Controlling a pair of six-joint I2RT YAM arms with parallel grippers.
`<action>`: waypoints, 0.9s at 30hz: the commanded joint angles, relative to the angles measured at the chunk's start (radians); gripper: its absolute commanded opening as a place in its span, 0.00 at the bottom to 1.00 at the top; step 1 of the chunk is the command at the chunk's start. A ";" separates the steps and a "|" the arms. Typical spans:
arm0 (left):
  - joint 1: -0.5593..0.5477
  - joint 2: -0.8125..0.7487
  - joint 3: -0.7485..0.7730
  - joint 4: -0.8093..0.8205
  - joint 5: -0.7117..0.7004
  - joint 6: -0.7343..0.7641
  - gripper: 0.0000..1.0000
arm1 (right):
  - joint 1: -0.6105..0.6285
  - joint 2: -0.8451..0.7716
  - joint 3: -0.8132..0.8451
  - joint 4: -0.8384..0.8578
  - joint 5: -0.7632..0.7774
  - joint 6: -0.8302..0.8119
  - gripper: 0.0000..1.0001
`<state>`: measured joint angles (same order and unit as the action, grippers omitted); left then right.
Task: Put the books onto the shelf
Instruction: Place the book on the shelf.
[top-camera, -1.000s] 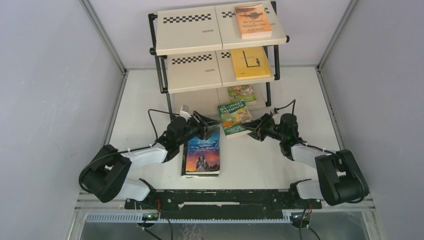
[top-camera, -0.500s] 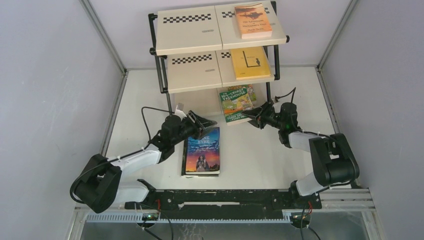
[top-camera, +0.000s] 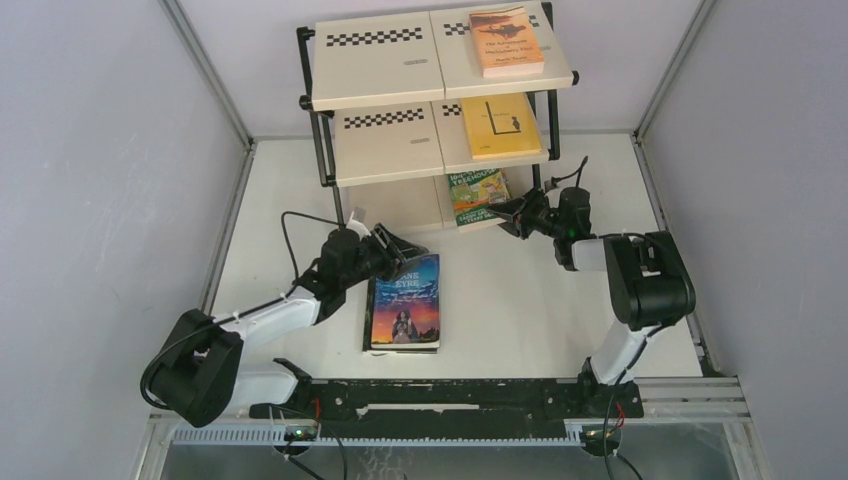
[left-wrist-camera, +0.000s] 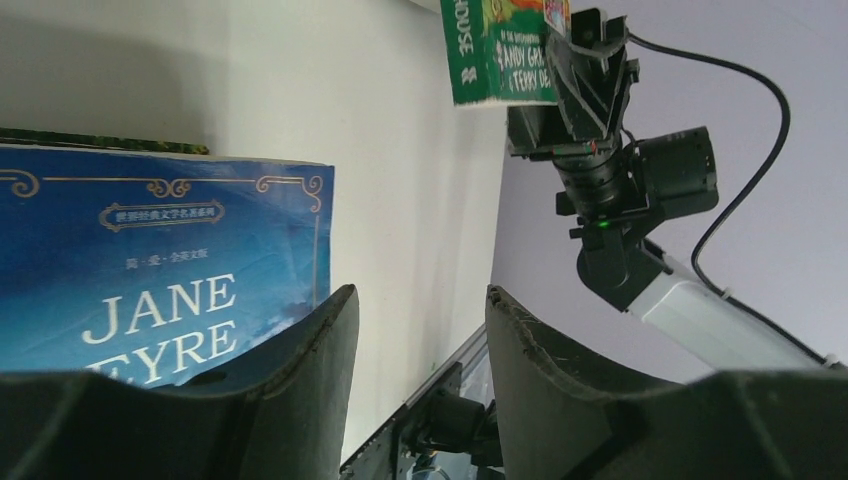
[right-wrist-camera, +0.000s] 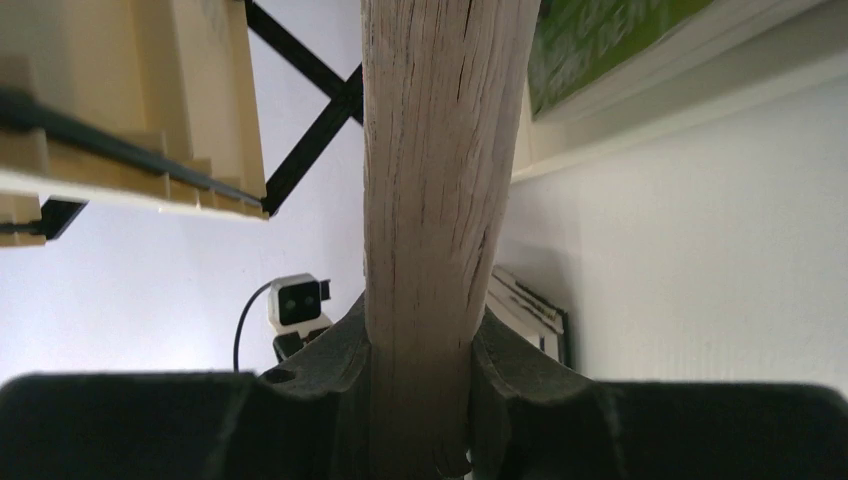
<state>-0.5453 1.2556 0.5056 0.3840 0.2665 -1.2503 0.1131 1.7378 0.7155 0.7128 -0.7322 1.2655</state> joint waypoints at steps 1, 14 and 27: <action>0.018 -0.027 0.060 -0.020 0.025 0.065 0.54 | -0.025 0.045 0.095 0.149 -0.008 -0.040 0.00; 0.053 0.019 0.059 -0.003 0.043 0.063 0.54 | -0.053 0.241 0.239 0.153 -0.002 -0.055 0.00; 0.056 0.075 0.064 0.044 0.044 0.037 0.54 | -0.081 0.325 0.321 0.091 0.002 -0.080 0.13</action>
<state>-0.4946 1.3174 0.5056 0.3752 0.2939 -1.2133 0.0467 2.0605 0.9810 0.7574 -0.7341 1.2095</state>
